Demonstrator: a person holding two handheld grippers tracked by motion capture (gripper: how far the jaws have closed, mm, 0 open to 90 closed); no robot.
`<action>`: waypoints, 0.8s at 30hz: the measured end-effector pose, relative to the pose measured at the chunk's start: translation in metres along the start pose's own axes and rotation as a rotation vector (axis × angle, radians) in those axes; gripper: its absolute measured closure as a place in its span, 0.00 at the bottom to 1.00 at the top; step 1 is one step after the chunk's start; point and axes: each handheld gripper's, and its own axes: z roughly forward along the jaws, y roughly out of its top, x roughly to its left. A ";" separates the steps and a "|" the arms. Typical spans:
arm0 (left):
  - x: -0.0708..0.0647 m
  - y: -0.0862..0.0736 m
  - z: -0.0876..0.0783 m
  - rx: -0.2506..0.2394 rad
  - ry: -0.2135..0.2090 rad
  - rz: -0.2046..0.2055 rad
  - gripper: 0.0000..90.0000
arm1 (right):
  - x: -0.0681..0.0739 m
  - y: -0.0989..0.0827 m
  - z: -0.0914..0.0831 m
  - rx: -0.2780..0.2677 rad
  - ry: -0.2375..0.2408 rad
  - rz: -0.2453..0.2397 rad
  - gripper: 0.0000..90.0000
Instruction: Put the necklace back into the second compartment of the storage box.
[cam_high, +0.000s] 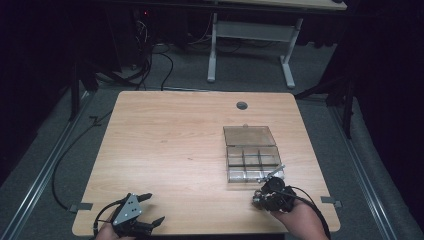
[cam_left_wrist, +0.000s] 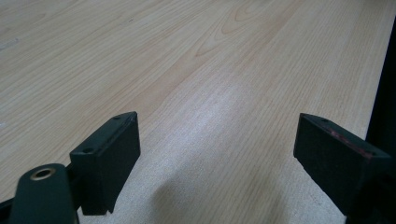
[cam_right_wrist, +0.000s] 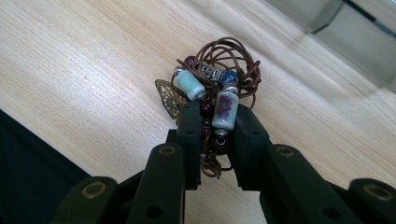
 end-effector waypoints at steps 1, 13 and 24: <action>0.000 0.000 0.000 0.000 0.000 0.000 0.17 | -0.001 0.000 -0.001 0.000 -0.004 -0.003 0.85; 0.000 0.000 0.000 0.001 0.001 0.002 0.17 | -0.011 0.001 -0.016 -0.014 -0.009 0.010 0.85; 0.000 0.000 0.000 -0.001 -0.001 0.002 0.17 | -0.014 0.011 -0.028 -0.034 -0.007 0.020 0.85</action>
